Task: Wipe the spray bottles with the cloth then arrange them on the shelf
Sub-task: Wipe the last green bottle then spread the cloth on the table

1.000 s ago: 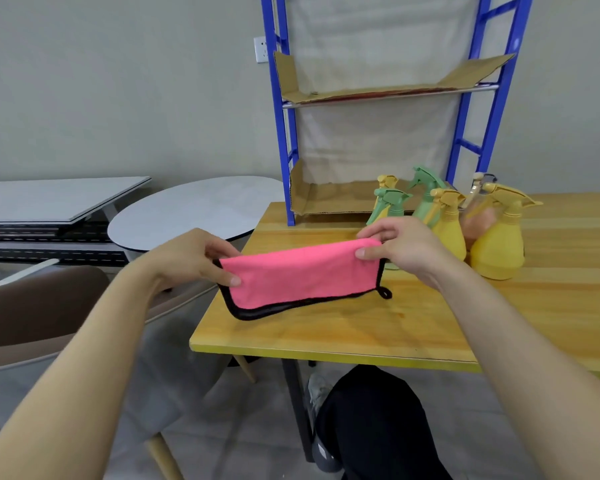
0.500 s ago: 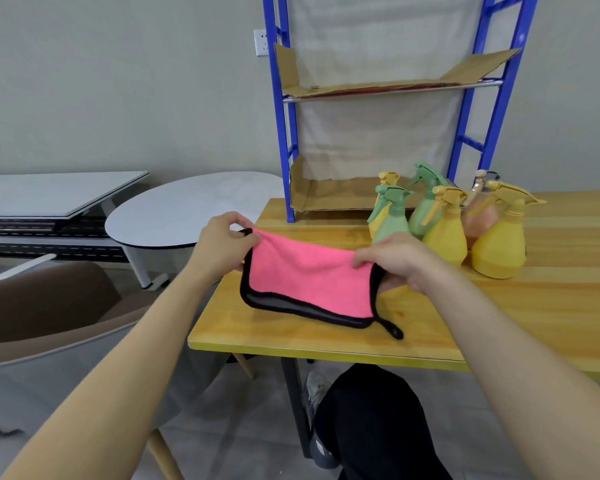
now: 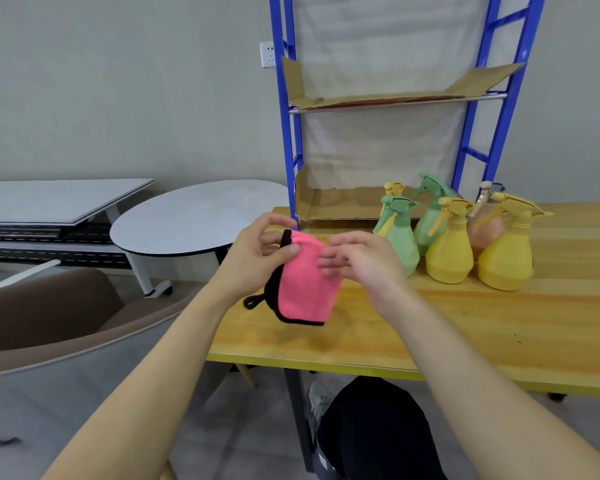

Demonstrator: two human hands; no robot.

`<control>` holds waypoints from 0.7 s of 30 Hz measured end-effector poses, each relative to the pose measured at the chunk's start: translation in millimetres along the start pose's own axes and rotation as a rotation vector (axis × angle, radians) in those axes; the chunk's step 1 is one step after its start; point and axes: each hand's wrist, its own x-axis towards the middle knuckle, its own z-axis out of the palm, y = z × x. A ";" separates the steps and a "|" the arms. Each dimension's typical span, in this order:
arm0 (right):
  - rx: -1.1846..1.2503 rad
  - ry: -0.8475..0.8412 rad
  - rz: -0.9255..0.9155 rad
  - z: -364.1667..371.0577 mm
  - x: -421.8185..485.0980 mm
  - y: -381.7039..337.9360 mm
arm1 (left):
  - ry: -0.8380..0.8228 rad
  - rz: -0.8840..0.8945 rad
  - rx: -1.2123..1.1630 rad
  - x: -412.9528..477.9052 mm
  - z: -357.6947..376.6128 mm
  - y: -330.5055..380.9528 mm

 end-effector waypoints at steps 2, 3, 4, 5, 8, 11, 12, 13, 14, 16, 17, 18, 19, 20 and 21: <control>-0.252 0.071 -0.033 -3.3 6.7 18.8 | 0.013 -0.005 -0.037 -0.2 -5.7 -0.4; -0.243 -0.013 0.018 -3.6 9.0 25.5 | -0.015 -0.017 -0.056 0.2 -8.9 -1.3; -0.161 -0.118 0.093 -2.7 13.3 31.8 | -0.051 -0.033 -0.079 0.2 -13.5 -3.3; -0.068 -0.230 0.165 -1.6 18.7 37.9 | -0.084 -0.052 -0.100 0.0 -19.2 -6.4; 0.025 -0.395 0.251 4.4 27.0 45.7 | -0.083 -0.130 -0.152 -2.4 -36.0 -18.0; 0.087 -0.374 0.248 17.0 31.8 47.5 | 0.042 -0.203 -0.104 -5.1 -45.7 -27.7; 0.078 -0.349 0.232 22.8 34.7 45.1 | 0.085 -0.206 -0.056 -2.5 -48.1 -31.8; 0.024 -0.308 0.211 29.3 37.3 42.9 | 0.121 -0.205 0.016 2.8 -49.7 -38.8; -0.117 -0.242 0.180 36.0 40.2 42.1 | 0.149 -0.217 0.110 7.5 -50.5 -46.8; -0.662 -0.082 0.047 44.4 42.7 48.5 | 0.154 -0.279 0.410 11.1 -49.5 -65.0; -0.890 -0.021 -0.069 48.4 39.6 57.4 | 0.132 -0.278 0.554 9.2 -47.7 -75.5; -0.997 0.005 -0.204 51.0 34.5 68.9 | 0.095 -0.232 0.657 4.0 -44.3 -85.0; -1.011 -0.020 -0.300 52.6 28.2 77.5 | 0.043 -0.154 0.718 -3.0 -40.1 -92.0; -1.017 -0.076 -0.351 52.7 24.5 86.3 | -0.029 -0.068 0.734 -9.9 -36.4 -99.1; -1.052 -0.152 -0.373 51.5 22.6 94.5 | -0.124 -0.013 0.737 -16.8 -33.4 -104.5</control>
